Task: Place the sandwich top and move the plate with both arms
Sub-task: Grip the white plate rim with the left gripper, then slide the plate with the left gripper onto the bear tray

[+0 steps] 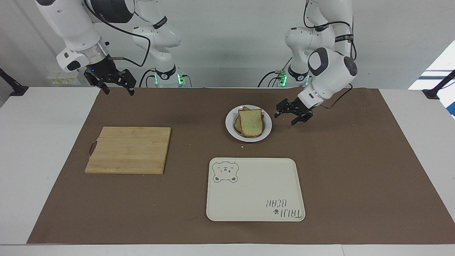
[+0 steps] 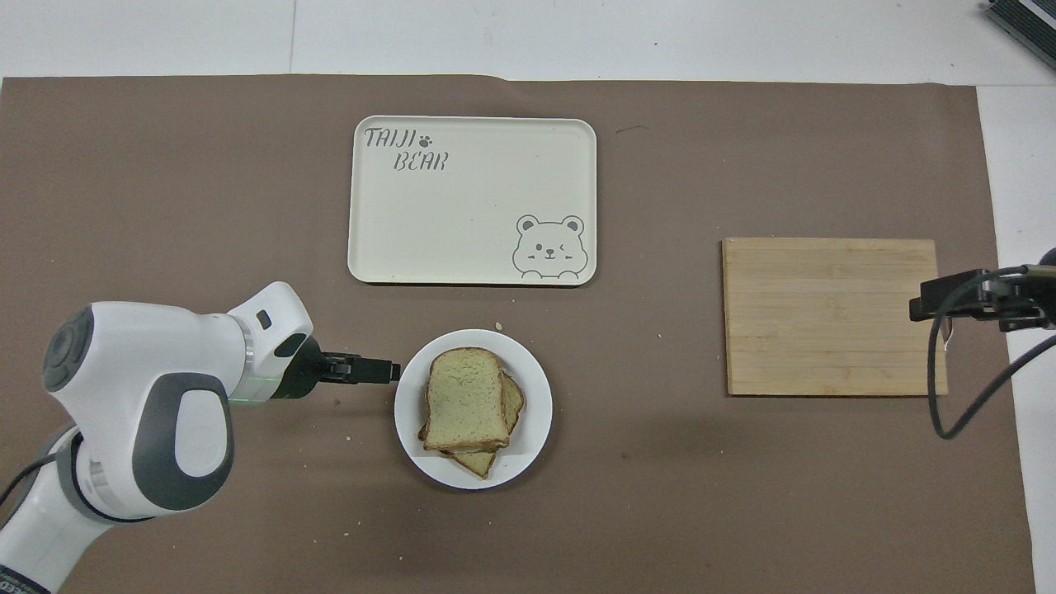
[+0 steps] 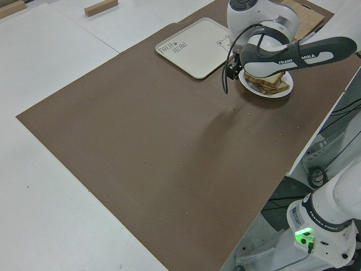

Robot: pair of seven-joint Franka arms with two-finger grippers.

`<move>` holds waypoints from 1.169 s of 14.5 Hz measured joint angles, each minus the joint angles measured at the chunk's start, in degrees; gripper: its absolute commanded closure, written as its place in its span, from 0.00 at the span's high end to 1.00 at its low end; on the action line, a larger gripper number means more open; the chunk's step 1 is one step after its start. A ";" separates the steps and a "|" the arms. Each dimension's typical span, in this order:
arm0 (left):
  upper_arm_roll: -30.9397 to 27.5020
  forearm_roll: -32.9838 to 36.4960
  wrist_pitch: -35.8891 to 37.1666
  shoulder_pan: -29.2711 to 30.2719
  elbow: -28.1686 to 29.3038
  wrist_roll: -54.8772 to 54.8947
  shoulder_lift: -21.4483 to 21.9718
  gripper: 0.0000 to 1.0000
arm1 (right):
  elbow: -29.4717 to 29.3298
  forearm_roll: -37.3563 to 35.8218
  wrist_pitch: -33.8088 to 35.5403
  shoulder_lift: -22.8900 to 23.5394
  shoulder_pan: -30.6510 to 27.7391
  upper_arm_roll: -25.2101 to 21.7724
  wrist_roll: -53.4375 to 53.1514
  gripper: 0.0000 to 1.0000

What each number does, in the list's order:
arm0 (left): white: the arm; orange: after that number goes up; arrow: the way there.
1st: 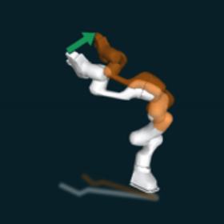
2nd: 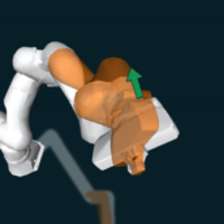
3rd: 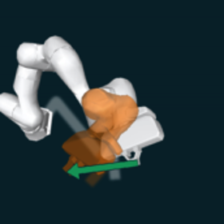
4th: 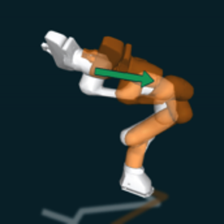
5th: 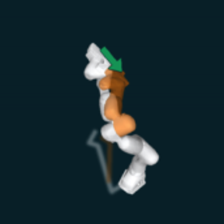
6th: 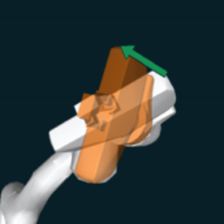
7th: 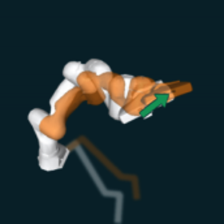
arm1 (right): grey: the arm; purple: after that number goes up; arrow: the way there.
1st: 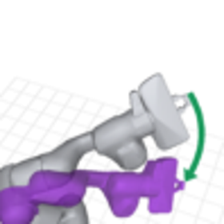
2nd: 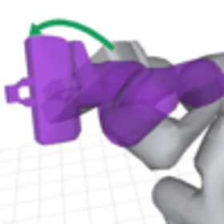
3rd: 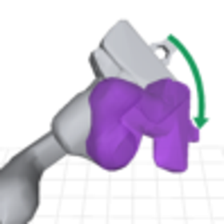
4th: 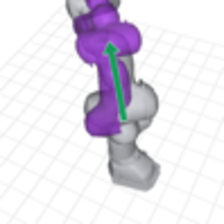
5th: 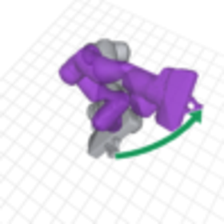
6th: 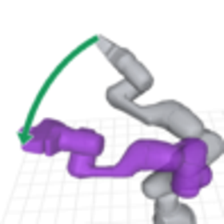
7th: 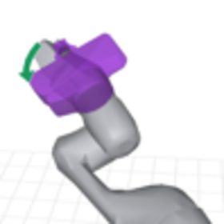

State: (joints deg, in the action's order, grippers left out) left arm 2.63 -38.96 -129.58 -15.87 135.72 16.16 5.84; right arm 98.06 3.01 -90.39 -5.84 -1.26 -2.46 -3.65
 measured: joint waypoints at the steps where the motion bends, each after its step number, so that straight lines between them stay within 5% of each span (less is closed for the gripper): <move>1: 0.00 -2.29 -0.68 -0.37 1.11 2.75 -0.40 1.00 | -0.86 0.00 0.01 -0.19 0.00 -0.03 0.00 1.00; 7: -1.09 -17.62 -1.58 -0.18 6.00 23.23 -2.59 1.00 | -5.92 -0.70 2.55 -1.69 0.13 0.61 0.00 1.00; 11: -1.09 -20.07 -1.78 -0.19 6.79 25.58 -3.75 0.63 | -9.64 -1.93 5.94 -1.80 0.13 0.64 0.00 1.00; 17: -0.98 -26.61 -2.10 -0.28 8.05 29.71 -6.74 0.39 | -9.69 -1.97 6.11 -2.01 0.19 1.09 0.00 1.00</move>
State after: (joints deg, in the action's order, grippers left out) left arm 1.65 -65.57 -131.68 -16.15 143.78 45.87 -0.90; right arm 88.36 1.03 -84.27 -7.85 -1.07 -1.37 -3.65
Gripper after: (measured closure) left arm 0.502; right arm 0.000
